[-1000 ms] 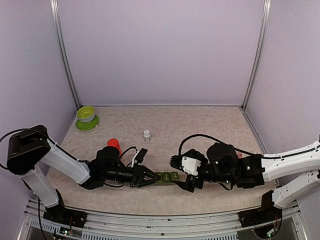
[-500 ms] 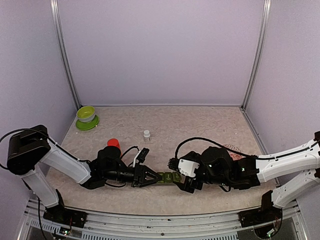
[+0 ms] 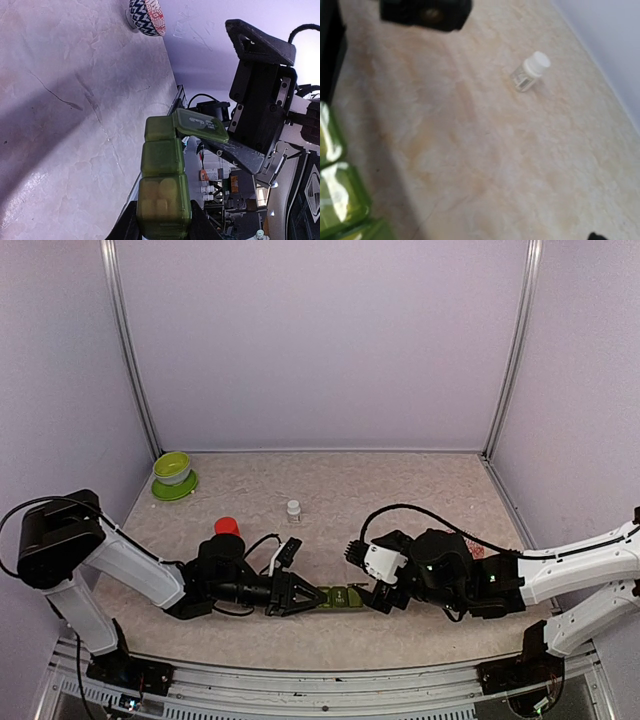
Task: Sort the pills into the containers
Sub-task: Open the lid of the pill container, then place the pill container at the center of the board.
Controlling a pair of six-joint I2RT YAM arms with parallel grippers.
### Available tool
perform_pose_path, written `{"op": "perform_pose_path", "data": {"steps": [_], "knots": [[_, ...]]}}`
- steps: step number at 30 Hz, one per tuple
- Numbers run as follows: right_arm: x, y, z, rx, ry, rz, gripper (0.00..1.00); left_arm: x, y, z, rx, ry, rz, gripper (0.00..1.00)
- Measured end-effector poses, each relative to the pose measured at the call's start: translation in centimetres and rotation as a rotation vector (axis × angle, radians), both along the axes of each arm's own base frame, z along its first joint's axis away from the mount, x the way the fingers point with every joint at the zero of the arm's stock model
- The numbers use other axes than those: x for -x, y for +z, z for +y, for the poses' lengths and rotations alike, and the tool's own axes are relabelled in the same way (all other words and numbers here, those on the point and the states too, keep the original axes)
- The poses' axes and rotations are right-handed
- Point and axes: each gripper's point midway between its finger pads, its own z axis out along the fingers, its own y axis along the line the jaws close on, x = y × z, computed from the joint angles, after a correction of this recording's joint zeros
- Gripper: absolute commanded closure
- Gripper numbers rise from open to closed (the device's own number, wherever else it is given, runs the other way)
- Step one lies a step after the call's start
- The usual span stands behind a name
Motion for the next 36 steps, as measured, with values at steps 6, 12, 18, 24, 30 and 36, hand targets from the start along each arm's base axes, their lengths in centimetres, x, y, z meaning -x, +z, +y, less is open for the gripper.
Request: {"op": "perform_pose_path", "data": {"steps": [6,12,18,24,30,36], "knots": [[-0.6,0.0,-0.1,0.0,-0.025,-0.015,0.07,0.4,-0.7,-0.2,-0.011,-0.012,0.01,0.72],[-1.1,-2.0,0.0,0.058,-0.049,-0.004,0.07,0.9,-1.1,-0.4,-0.016,-0.029,0.018,0.72],[-1.5,-1.9,0.3,0.06,-0.063,-0.003,0.07,1.0,-0.9,-0.4,-0.01,-0.035,0.014,0.72],[-2.0,-1.7,0.7,0.074,-0.069,0.011,0.07,1.1,-0.9,-0.4,-0.009,-0.039,0.009,0.72],[-2.2,-2.9,0.8,0.13,-0.057,0.066,0.07,1.1,-1.1,-0.4,-0.014,-0.046,-0.003,0.72],[-2.1,-4.0,0.7,0.17,-0.039,0.12,0.07,1.4,-1.6,-0.3,-0.035,-0.053,0.0,0.72]]}}
